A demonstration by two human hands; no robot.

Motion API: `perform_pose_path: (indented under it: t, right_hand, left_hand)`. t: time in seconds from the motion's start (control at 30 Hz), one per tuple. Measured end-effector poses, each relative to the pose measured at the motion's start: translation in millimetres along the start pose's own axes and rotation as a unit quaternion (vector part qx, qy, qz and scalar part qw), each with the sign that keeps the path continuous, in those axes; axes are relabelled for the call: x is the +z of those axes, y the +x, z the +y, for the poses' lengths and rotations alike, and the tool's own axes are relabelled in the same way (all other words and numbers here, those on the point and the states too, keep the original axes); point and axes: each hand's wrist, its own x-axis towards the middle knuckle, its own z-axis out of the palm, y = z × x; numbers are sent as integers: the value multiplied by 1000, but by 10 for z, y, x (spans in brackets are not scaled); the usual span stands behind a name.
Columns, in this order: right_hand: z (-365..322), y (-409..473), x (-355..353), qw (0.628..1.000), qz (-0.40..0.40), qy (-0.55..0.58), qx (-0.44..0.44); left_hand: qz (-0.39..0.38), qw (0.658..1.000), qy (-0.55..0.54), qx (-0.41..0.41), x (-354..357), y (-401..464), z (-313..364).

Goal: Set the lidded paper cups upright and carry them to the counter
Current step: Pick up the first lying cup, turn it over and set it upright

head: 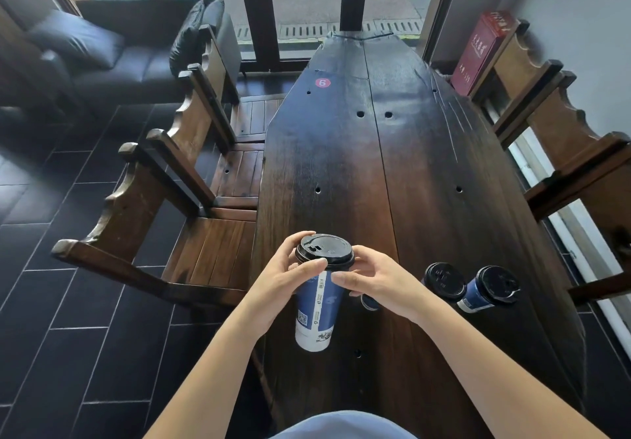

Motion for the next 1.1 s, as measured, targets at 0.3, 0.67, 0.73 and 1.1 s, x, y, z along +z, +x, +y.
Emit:
perform_pose_path:
  t: [0.3,0.67,0.73,1.1]
  right_hand:
    - [95,283,120,998,-15,6,57]
    - [366,639,160,985,5,-156,75]
    - [429,689,184,980,4,-187,71]
    - [629,954,305,977,23,-201,68]
  left_hand:
    - [-1,997,65,-52,-141,164,-196]
    - [32,982,155,-101,-298,487,-601]
    - [38,978,182,-91,-306,539,-705]
    - [56,978,197,-37,-445,722,-1041]
